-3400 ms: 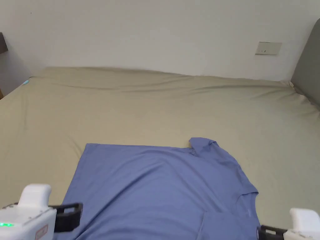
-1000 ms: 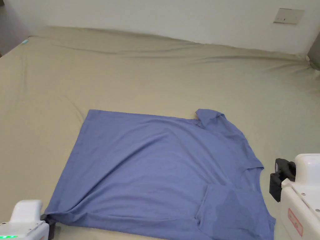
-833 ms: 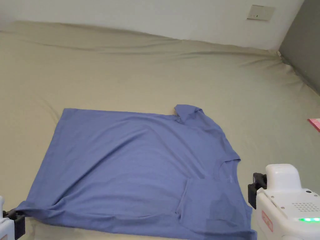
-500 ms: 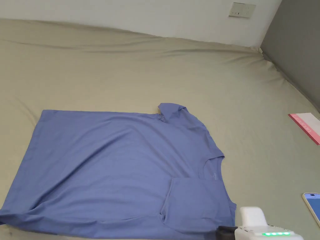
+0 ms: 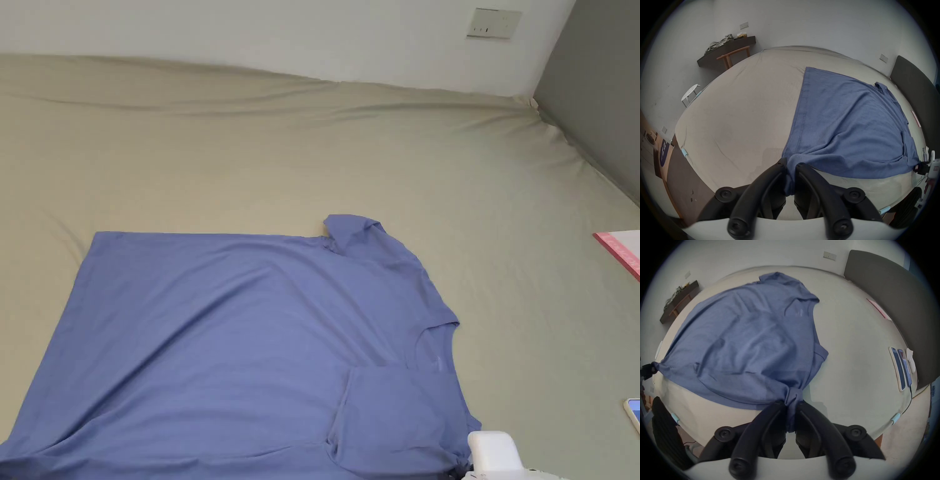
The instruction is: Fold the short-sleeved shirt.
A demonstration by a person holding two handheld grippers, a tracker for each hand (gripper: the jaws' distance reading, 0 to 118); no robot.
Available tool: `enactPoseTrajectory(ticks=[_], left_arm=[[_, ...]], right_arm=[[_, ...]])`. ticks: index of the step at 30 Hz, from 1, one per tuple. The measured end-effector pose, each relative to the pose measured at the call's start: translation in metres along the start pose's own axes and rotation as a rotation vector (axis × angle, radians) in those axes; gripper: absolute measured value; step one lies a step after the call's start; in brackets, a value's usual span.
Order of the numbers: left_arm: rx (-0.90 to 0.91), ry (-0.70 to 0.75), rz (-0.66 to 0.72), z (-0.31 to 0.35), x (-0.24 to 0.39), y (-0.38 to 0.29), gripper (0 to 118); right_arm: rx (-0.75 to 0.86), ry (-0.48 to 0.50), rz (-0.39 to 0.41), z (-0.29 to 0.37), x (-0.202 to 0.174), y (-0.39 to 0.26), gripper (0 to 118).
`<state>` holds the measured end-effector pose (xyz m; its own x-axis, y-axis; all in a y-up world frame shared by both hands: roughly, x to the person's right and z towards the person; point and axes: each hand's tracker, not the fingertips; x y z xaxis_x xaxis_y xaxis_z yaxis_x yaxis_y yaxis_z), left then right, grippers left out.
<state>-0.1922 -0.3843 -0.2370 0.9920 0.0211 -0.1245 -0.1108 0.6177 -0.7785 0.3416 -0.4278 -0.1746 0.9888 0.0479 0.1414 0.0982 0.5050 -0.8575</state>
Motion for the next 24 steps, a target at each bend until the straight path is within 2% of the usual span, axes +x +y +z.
enactPoseTrajectory(ticks=[2, 7, 9, 16, 21, 24], left_arm=[[-0.015, -0.036, 0.041, 0.002, -0.002, 0.001, 5], [0.028, -0.115, 0.137, 0.006, -0.012, 0.018, 5], [0.047, -0.139, 0.174, 0.006, -0.015, 0.030, 5], [0.091, -0.172, 0.205, -0.017, -0.011, 0.078, 5], [0.070, -0.180, 0.241, -0.055, -0.006, 0.106, 5], [0.049, -0.155, 0.224, -0.079, 0.003, 0.116, 5]], right_arm=[[0.058, 0.005, -0.016, 0.009, 0.006, 0.001, 8], [0.142, 0.089, -0.166, 0.036, 0.017, 0.021, 8], [0.166, 0.108, -0.193, 0.043, 0.017, 0.033, 8], [0.173, 0.091, -0.239, 0.025, 0.022, 0.083, 8], [0.114, 0.085, -0.291, -0.010, 0.021, 0.119, 8], [0.087, 0.064, -0.274, -0.035, 0.017, 0.138, 8]])
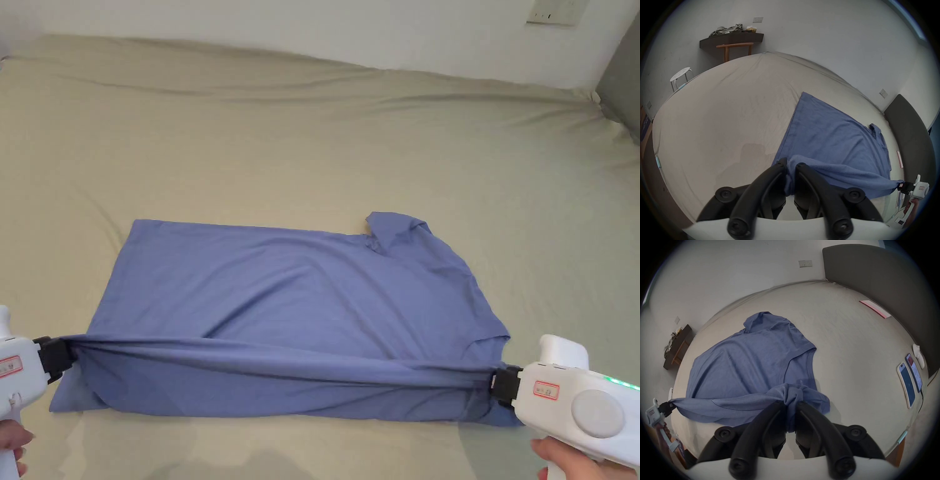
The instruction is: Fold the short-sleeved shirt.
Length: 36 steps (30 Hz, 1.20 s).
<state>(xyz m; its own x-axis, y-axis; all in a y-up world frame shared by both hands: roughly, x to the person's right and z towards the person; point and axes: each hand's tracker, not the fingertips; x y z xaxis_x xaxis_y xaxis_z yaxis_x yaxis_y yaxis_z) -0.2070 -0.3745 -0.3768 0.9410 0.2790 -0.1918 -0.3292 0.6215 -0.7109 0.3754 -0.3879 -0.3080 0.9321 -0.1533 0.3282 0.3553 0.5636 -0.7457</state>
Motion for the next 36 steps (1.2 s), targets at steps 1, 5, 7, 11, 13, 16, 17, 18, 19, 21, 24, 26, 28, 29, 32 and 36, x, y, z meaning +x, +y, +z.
enactPoseTrajectory(ticks=[1, 5, 7, 11, 13, 16, 17, 18, 19, 21, 24, 26, 28, 29, 32, 36], left_arm=[[-0.010, 0.010, -0.011, -0.009, 0.002, 0.002, 5], [-0.050, 0.048, -0.041, -0.041, 0.007, 0.007, 5], [-0.078, 0.068, -0.048, -0.057, 0.007, 0.008, 5], [-0.112, 0.094, -0.077, -0.077, 0.009, 0.007, 5], [-0.111, 0.102, -0.079, -0.081, 0.011, 0.008, 6], [-0.120, 0.117, -0.077, -0.080, 0.018, 0.017, 34], [-0.116, 0.115, -0.074, -0.078, 0.021, 0.020, 57], [-0.102, 0.113, -0.076, -0.072, 0.024, 0.023, 90], [-0.068, 0.102, -0.088, -0.065, 0.026, 0.025, 107], [0.042, 0.094, -0.137, -0.041, 0.038, 0.031, 111], [0.170, 0.060, -0.216, 0.001, 0.059, 0.042, 111], [0.264, 0.020, -0.245, 0.033, 0.076, 0.049, 111], [0.361, -0.026, -0.278, 0.066, 0.087, 0.053, 111], [0.401, -0.039, -0.293, 0.082, 0.094, 0.054, 111], [0.524, -0.051, -0.345, 0.129, 0.114, 0.052, 111], [0.634, -0.065, -0.425, 0.169, 0.136, 0.039, 111]], right_arm=[[-0.009, -0.016, 0.017, -0.009, -0.003, 0.003, 8], [-0.052, -0.049, 0.046, -0.044, -0.009, 0.014, 8], [-0.075, -0.067, 0.062, -0.059, -0.010, 0.016, 8], [-0.105, -0.082, 0.086, -0.088, -0.002, 0.020, 9], [-0.098, -0.090, 0.103, -0.083, -0.015, 0.021, 17], [-0.030, -0.148, 0.146, -0.075, -0.023, 0.030, 82], [-0.012, -0.181, 0.158, -0.073, -0.024, 0.034, 106], [0.002, -0.194, 0.156, -0.068, -0.024, 0.040, 118], [0.048, -0.178, 0.136, -0.058, -0.021, 0.047, 116], [0.122, -0.139, 0.119, -0.035, -0.019, 0.061, 115], [0.238, -0.153, 0.163, 0.009, -0.028, 0.077, 115], [0.324, -0.131, 0.196, 0.044, -0.042, 0.082, 115], [0.426, -0.095, 0.229, 0.084, -0.059, 0.085, 115], [0.479, -0.079, 0.247, 0.102, -0.068, 0.082, 115], [0.630, -0.054, 0.331, 0.155, -0.099, 0.072, 115], [0.743, -0.120, 0.473, 0.191, -0.134, 0.055, 112]])
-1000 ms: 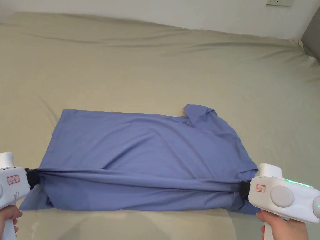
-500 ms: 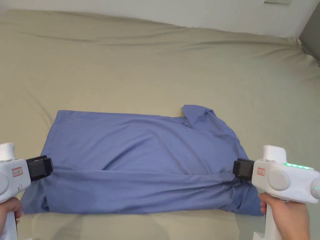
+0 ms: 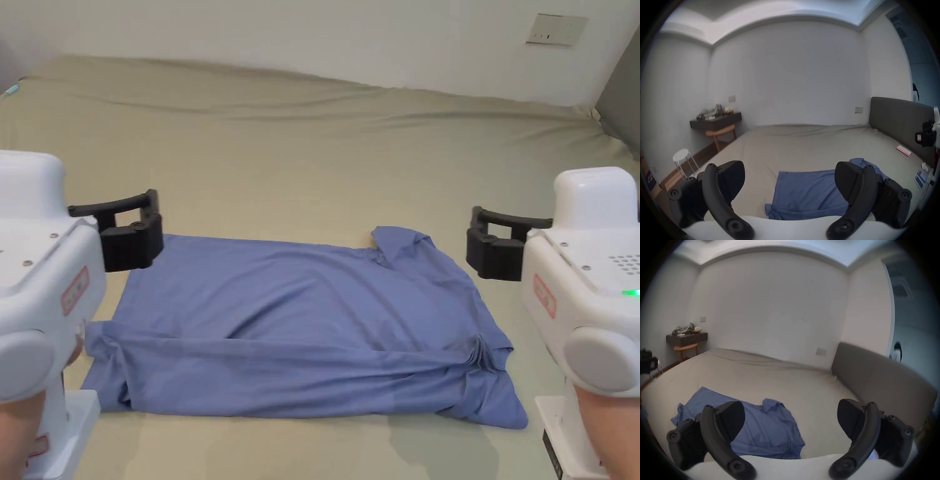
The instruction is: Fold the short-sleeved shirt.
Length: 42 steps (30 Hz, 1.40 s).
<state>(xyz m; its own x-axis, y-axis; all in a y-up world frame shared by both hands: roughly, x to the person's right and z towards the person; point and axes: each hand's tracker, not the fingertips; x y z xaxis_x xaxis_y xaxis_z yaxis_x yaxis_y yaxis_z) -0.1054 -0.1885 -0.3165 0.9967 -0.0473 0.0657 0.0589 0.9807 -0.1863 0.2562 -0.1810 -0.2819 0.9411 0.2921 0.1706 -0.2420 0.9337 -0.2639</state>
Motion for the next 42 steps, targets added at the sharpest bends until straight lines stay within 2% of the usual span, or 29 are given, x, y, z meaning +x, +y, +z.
enactPoseTrajectory(ticks=[1, 2, 3, 4, 5, 7, 8, 9, 11, 12, 22, 25, 29, 30, 31, 32, 33, 34, 35, 36, 38, 40, 42], left_arm=[[0.023, -0.008, -0.026, 0.008, 0.007, 0.003, 111], [0.037, -0.004, -0.047, 0.014, 0.013, 0.004, 111], [0.037, 0.008, -0.066, 0.015, 0.015, 0.003, 109], [0.043, 0.016, -0.085, 0.020, 0.020, 0.003, 105], [0.047, 0.021, -0.099, 0.025, 0.024, 0.003, 94], [0.057, 0.023, -0.116, 0.030, 0.031, 0.001, 45], [0.059, 0.025, -0.125, 0.032, 0.033, 0.000, 25], [0.060, 0.026, -0.132, 0.033, 0.035, -0.001, 14], [0.054, 0.021, -0.137, 0.033, 0.038, -0.002, 11], [0.050, 0.015, -0.134, 0.034, 0.039, -0.003, 4], [0.041, -0.010, -0.147, 0.031, 0.045, 0.000, 2], [-0.087, -0.089, -0.169, 0.015, 0.046, -0.012, 2], [-0.222, -0.079, -0.179, -0.009, 0.040, -0.046, 2], [-0.273, -0.087, -0.173, -0.016, 0.034, -0.060, 3], [-0.318, -0.035, -0.189, -0.024, 0.029, -0.076, 6], [-0.364, -0.013, -0.221, -0.031, 0.024, -0.092, 14], [-0.403, -0.017, -0.247, -0.040, 0.015, -0.110, 41], [-0.479, -0.001, -0.230, -0.050, 0.006, -0.125, 74], [-0.548, 0.014, -0.197, -0.059, -0.003, -0.140, 101], [-0.593, 0.031, -0.122, -0.068, -0.016, -0.154, 116], [-0.658, 0.075, -0.011, -0.084, -0.038, -0.177, 116], [-0.729, 0.126, 0.047, -0.103, -0.051, -0.196, 116], [-0.759, 0.119, 0.074, -0.116, -0.059, -0.211, 116]], right_arm=[[0.022, 0.029, 0.008, 0.008, -0.006, 0.003, 107], [0.038, 0.047, 0.004, 0.015, -0.010, 0.005, 97], [0.047, 0.053, -0.010, 0.021, -0.015, 0.007, 72], [0.055, 0.067, -0.018, 0.028, -0.023, 0.008, 52], [0.063, 0.076, -0.023, 0.032, -0.027, 0.008, 34], [0.073, 0.077, -0.015, 0.041, -0.036, 0.006, 0], [0.073, 0.068, 0.007, 0.036, -0.032, 0.000, 0], [0.076, 0.071, 0.020, 0.038, -0.034, -0.003, 0], [0.071, 0.089, 0.020, 0.040, -0.035, -0.006, 0], [0.065, 0.095, 0.018, 0.047, -0.044, -0.003, 0], [0.034, 0.094, -0.001, 0.046, -0.050, -0.005, 0], [0.020, 0.108, -0.004, 0.041, -0.048, -0.011, 0], [-0.016, 0.114, -0.010, 0.035, -0.046, -0.022, 0], [-0.027, 0.114, -0.012, 0.033, -0.044, -0.025, 0], [-0.036, 0.111, -0.016, 0.032, -0.040, -0.028, 0], [-0.044, 0.110, -0.018, 0.030, -0.037, -0.031, 0], [-0.053, 0.105, -0.019, 0.029, -0.034, -0.034, 0], [-0.061, 0.097, -0.019, 0.027, -0.031, -0.038, 0], [-0.072, 0.090, -0.017, 0.024, -0.028, -0.041, 0], [-0.088, 0.083, -0.016, 0.022, -0.025, -0.045, 0], [-0.109, 0.071, -0.024, 0.017, -0.019, -0.052, 0], [-0.137, 0.061, -0.025, 0.010, -0.011, -0.061, 0], [-0.160, 0.045, -0.012, 0.004, -0.007, -0.069, 0]])
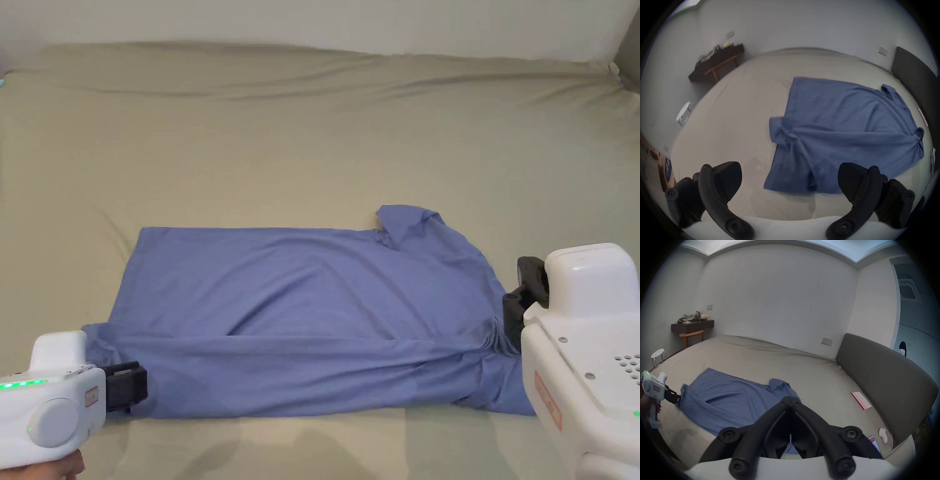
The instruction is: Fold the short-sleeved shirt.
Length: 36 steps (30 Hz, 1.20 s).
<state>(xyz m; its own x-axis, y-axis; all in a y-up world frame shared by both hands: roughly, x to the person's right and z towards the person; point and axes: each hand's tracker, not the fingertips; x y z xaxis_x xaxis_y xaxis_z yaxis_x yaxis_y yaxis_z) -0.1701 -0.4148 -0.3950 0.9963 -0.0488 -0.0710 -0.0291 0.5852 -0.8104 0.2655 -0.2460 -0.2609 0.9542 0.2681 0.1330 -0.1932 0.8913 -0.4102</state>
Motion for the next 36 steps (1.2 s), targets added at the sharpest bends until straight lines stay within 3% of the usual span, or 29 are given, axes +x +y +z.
enactPoseTrajectory(ticks=[3, 7, 8, 9, 10, 15, 16, 17, 18, 19, 20, 21, 25, 28, 30, 31, 32, 33, 34, 36], left_arm=[[-0.069, 0.034, -0.017, -0.027, 0.003, -0.002, 113], [-0.076, -0.042, -0.020, -0.032, 0.012, -0.006, 78], [-0.067, -0.026, -0.033, -0.027, 0.017, -0.004, 63], [-0.051, -0.030, -0.097, -0.025, 0.021, -0.002, 28], [-0.045, -0.086, -0.135, -0.021, 0.027, -0.001, 13], [0.047, -0.039, -0.151, 0.009, 0.043, 0.004, 11], [0.071, -0.043, -0.141, 0.017, 0.042, 0.006, 11], [0.101, -0.046, -0.142, 0.019, 0.038, 0.008, 11], [0.124, -0.044, -0.149, 0.027, 0.039, 0.010, 11], [0.145, -0.042, -0.162, 0.035, 0.041, 0.012, 11], [0.169, -0.043, -0.175, 0.042, 0.042, 0.013, 11], [0.193, -0.040, -0.190, 0.046, 0.041, 0.015, 11], [0.204, -0.037, -0.228, 0.060, 0.047, 0.020, 11], [0.204, -0.032, -0.233, 0.060, 0.048, 0.020, 11], [0.196, -0.030, -0.239, 0.054, 0.047, 0.020, 11], [0.192, -0.025, -0.246, 0.053, 0.047, 0.020, 11], [0.192, -0.021, -0.251, 0.053, 0.047, 0.020, 11], [0.192, -0.020, -0.256, 0.051, 0.047, 0.019, 11], [0.191, -0.020, -0.258, 0.052, 0.047, 0.019, 11], [0.189, -0.020, -0.257, 0.052, 0.045, 0.020, 11]], right_arm=[[-0.044, -0.015, 0.008, -0.012, 0.013, -0.012, 0], [-0.096, -0.028, 0.002, -0.024, 0.029, -0.025, 0], [-0.114, -0.023, -0.003, -0.027, 0.032, -0.028, 0], [-0.138, -0.012, -0.015, -0.033, 0.037, -0.031, 0], [-0.170, -0.004, -0.033, -0.038, 0.040, -0.036, 0], [-0.379, 0.007, -0.051, -0.082, 0.048, -0.068, 0], [-0.418, 0.005, -0.074, -0.092, 0.051, -0.078, 8], [-0.479, 0.011, -0.088, -0.104, 0.054, -0.088, 32], [-0.548, 0.023, -0.105, -0.115, 0.056, -0.098, 79], [-0.620, 0.031, -0.120, -0.130, 0.058, -0.112, 109], [-0.654, 0.039, -0.135, -0.141, 0.059, -0.123, 117], [-0.661, 0.039, -0.171, -0.131, 0.059, -0.116, 111], [-0.777, 0.038, -0.309, -0.157, 0.053, -0.142, 110], [-0.793, 0.034, -0.283, -0.177, 0.050, -0.158, 108], [-0.775, 0.097, -0.301, -0.176, 0.045, -0.157, 88], [-0.759, 0.083, -0.270, -0.173, 0.042, -0.152, 75], [-0.744, 0.107, -0.232, -0.171, 0.040, -0.148, 55], [-0.735, 0.156, -0.240, -0.170, 0.040, -0.145, 21], [-0.736, 0.148, -0.259, -0.183, 0.048, -0.155, 11], [-0.748, 0.152, -0.219, -0.189, 0.050, -0.155, 11]])
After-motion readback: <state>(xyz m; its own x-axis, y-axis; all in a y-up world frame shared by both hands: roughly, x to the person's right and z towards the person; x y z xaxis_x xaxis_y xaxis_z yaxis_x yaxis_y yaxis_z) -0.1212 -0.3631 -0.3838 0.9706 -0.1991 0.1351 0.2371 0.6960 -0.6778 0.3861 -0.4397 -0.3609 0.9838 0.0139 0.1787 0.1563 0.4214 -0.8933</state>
